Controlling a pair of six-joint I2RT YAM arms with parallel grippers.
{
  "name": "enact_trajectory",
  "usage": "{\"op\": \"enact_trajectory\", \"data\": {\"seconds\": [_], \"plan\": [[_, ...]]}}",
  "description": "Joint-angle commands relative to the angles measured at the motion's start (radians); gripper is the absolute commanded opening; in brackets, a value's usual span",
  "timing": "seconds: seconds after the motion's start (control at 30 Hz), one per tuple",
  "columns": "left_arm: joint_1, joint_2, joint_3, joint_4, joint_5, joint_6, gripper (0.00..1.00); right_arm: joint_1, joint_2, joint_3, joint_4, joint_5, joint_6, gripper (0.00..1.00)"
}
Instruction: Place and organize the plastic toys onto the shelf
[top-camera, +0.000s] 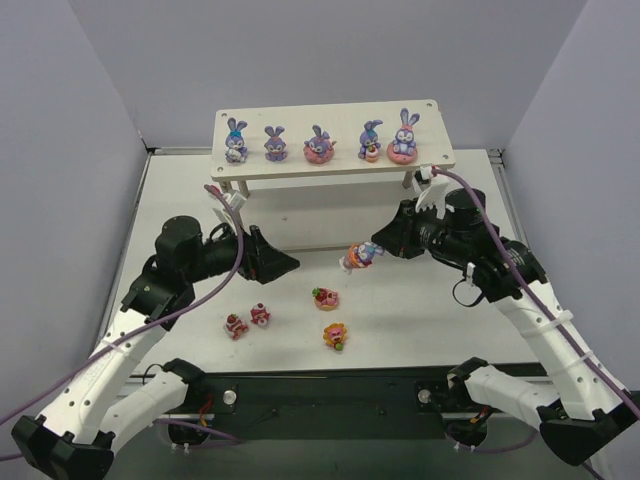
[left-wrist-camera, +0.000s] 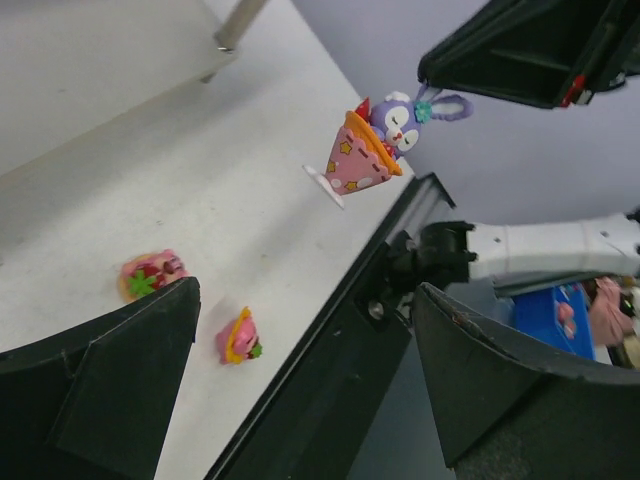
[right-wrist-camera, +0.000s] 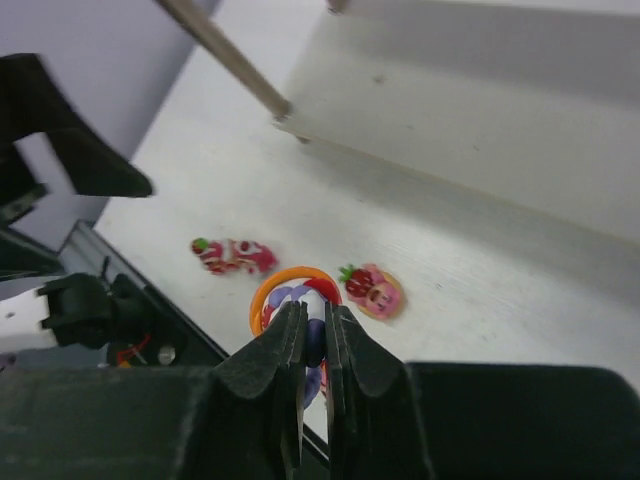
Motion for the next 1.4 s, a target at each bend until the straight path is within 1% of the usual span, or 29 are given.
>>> {"op": "enact_trajectory", "data": {"seconds": [0.0,0.1,0.27,0.47,0.5,0.63,0.83,0.9,1.07,1.1,1.17,1.23,1.3,1.33,1.37], "plan": [[0.004,0.012,0.023,0.261,0.303,-0.001,0.97,0.024,0.015,0.174,-0.051,-0.351,-0.099,0.00],[0.003,0.007,0.038,0.364,0.365,-0.009,0.97,0.044,0.032,0.231,-0.061,-0.452,-0.093,0.00],[-0.025,0.047,0.072,0.433,0.429,-0.022,0.97,0.088,0.055,0.300,-0.064,-0.514,-0.081,0.00],[-0.152,0.117,0.137,0.381,0.462,0.045,0.97,0.150,0.079,0.329,-0.070,-0.508,-0.081,0.00],[-0.190,0.128,0.144,0.372,0.478,0.051,0.97,0.157,0.082,0.336,-0.073,-0.506,-0.086,0.00],[-0.253,0.179,0.154,0.363,0.524,0.054,0.97,0.179,0.099,0.349,-0.093,-0.488,-0.102,0.00],[-0.267,0.202,0.148,0.310,0.520,0.093,0.96,0.199,0.105,0.360,-0.099,-0.463,-0.122,0.00],[-0.275,0.206,0.147,0.309,0.514,0.099,0.92,0.205,0.104,0.363,-0.100,-0.456,-0.129,0.00],[-0.299,0.220,0.147,0.307,0.459,0.112,0.76,0.214,0.105,0.366,-0.100,-0.431,-0.139,0.00],[-0.304,0.220,0.144,0.307,0.446,0.116,0.74,0.216,0.104,0.366,-0.100,-0.427,-0.144,0.00],[-0.309,0.220,0.142,0.307,0.442,0.116,0.69,0.216,0.101,0.365,-0.099,-0.411,-0.145,0.00],[-0.318,0.223,0.144,0.307,0.442,0.116,0.66,0.219,0.101,0.366,-0.099,-0.405,-0.149,0.00],[-0.329,0.234,0.142,0.307,0.442,0.117,0.54,0.222,0.102,0.371,-0.097,-0.400,-0.153,0.00],[-0.332,0.236,0.142,0.307,0.442,0.117,0.51,0.223,0.101,0.371,-0.099,-0.397,-0.153,0.00],[-0.335,0.242,0.142,0.307,0.440,0.119,0.37,0.225,0.104,0.372,-0.099,-0.388,-0.153,0.00]]}}
